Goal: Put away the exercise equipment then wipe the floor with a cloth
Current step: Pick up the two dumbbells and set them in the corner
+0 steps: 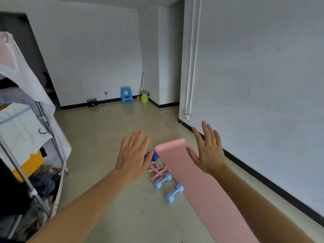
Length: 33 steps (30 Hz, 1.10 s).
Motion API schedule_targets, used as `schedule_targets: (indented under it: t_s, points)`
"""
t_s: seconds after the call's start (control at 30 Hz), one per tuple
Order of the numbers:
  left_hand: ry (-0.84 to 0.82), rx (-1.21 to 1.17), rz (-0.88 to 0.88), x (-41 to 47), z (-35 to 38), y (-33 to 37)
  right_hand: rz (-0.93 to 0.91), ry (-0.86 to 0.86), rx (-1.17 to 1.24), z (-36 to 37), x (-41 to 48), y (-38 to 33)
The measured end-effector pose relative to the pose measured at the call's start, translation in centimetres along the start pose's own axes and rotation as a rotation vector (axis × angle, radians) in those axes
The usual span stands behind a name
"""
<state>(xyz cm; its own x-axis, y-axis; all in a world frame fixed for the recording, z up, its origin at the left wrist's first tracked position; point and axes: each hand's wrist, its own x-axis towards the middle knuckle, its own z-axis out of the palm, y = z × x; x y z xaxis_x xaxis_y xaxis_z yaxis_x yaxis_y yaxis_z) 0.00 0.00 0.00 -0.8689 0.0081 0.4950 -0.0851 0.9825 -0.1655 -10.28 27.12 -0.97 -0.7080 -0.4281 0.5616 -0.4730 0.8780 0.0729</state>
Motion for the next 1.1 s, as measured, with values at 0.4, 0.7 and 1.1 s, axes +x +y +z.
schedule_targets:
  t_s: [0.4, 0.7, 1.1]
  points:
    - [-0.073, 0.014, -0.083, 25.8, 13.1, -6.1, 0.208, -0.204, 0.018, 16.0, 23.0, 9.5]
    - [-0.238, -0.118, -0.087, 38.1, 30.9, -10.7, 0.280, -0.350, 0.008, 31.4, 32.5, 9.8]
    - [-0.621, -0.303, 0.141, 52.3, 51.4, -6.9, 0.693, -0.643, 0.045, 45.6, 35.1, 13.1]
